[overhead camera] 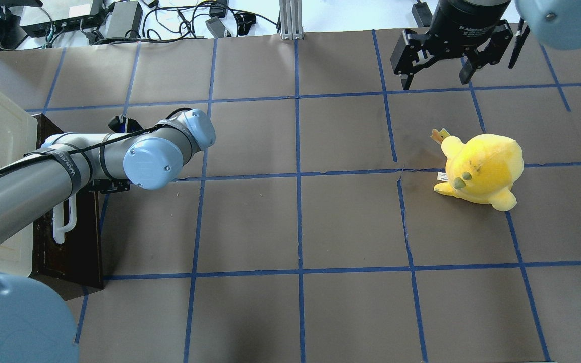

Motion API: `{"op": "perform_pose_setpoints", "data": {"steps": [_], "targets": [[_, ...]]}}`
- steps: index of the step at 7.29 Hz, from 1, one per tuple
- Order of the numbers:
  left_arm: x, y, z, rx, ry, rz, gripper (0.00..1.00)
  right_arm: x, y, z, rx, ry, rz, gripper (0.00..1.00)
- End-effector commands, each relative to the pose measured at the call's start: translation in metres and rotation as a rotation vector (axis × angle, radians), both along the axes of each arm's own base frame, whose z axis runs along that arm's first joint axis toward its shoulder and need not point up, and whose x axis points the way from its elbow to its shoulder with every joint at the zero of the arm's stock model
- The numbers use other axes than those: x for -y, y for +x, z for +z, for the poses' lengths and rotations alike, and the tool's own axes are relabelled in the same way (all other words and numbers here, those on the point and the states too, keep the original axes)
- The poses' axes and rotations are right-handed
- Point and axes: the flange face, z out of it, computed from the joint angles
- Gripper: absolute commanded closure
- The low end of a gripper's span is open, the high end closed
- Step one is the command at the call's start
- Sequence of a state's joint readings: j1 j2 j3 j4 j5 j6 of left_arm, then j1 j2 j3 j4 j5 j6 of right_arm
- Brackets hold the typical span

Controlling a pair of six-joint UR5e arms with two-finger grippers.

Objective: Pull drawer sideways
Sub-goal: 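Close the left gripper on the white drawer handle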

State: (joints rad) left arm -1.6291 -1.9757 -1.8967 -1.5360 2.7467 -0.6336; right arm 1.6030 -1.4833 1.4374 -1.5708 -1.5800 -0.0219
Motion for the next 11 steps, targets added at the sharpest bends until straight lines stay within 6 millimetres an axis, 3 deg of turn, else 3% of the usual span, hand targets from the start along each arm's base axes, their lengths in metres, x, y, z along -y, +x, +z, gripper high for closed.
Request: {"op": "perform_pose_setpoints", "data": {"steps": [1, 3, 11], "targets": [[0.0008, -0.0001, 0.0007, -0.001, -0.002, 0.001, 0.60, 0.0000, 0.0000, 0.0000, 0.000, 0.000, 0.000, 0.00], [-0.0005, 0.0000, -0.0005, -0.001, 0.002, 0.001, 0.66, 0.0000, 0.0000, 0.0000, 0.000, 0.000, 0.000, 0.00], [0.0022, -0.0001, 0.0004, -0.002, 0.006, -0.004, 0.73, 0.0000, 0.0000, 0.0000, 0.000, 0.000, 0.000, 0.00]]}}
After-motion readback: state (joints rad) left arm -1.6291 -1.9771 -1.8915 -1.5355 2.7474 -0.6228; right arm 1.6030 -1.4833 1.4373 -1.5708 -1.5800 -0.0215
